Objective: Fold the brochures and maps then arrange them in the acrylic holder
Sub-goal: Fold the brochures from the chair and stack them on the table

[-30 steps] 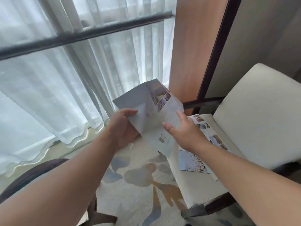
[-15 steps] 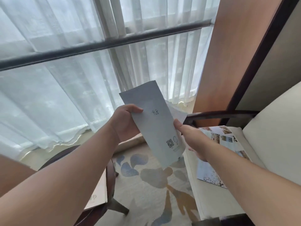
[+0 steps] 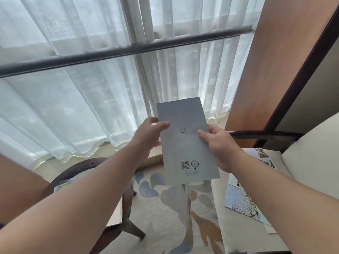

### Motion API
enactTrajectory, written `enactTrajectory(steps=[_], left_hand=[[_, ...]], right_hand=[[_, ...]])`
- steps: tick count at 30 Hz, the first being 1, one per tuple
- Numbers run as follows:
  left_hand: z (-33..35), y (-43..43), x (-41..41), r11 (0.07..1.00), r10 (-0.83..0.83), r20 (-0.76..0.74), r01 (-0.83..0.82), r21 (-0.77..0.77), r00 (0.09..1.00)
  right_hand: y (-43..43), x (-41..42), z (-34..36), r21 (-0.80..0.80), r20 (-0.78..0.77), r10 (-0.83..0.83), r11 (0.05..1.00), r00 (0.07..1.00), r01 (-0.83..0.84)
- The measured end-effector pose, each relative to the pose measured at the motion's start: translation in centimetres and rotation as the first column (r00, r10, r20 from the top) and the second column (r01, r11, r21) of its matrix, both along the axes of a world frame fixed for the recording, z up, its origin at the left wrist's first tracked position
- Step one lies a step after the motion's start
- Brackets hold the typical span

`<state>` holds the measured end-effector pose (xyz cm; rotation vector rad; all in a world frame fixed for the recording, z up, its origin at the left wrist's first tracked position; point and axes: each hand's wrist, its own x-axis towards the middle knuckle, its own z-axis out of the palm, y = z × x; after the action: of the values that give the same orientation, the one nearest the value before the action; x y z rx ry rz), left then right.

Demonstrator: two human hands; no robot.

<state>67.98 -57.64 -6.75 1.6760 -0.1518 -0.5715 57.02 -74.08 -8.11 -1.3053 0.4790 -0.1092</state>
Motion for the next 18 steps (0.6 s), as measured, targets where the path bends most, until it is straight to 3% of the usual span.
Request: enactTrajectory(steps=[2,4,6,12,18], left_hand=[[-0.6,0.2,-0.7,0.999,-0.04,-0.156,0.041,0.008,0.987],[-1.1,0.2,-1.5,0.994,-0.087,-0.347,0.06,-0.087,0.934],[-1.5,0.0,-2.0,0.986,-0.097,-0.443,0.024,-0.167,0.891],[-1.8,0.1,-2.7,0.989,-0.038,-0.435,-0.028,-0.144,0.9],[-2.0,0.5,-3.0,0.993,-0.089,-0.374,0.052,-0.108,0.923]], right_hand=[[0.1,0.1,0.1,0.05,0.03,-0.003,0.999,1.0,0.002],[0.5,0.3,0.2,0.106,0.051,-0.001,0.994,0.999,-0.004],[0.9,0.3,0.0,0.133,0.041,0.013,0.991,0.999,-0.019],[1.6,-0.1,-0.7,0.122,-0.01,0.054,0.991,0.998,-0.053],[1.1,-0.6,-0.1,0.284,-0.011,0.072,0.957,0.997,-0.066]])
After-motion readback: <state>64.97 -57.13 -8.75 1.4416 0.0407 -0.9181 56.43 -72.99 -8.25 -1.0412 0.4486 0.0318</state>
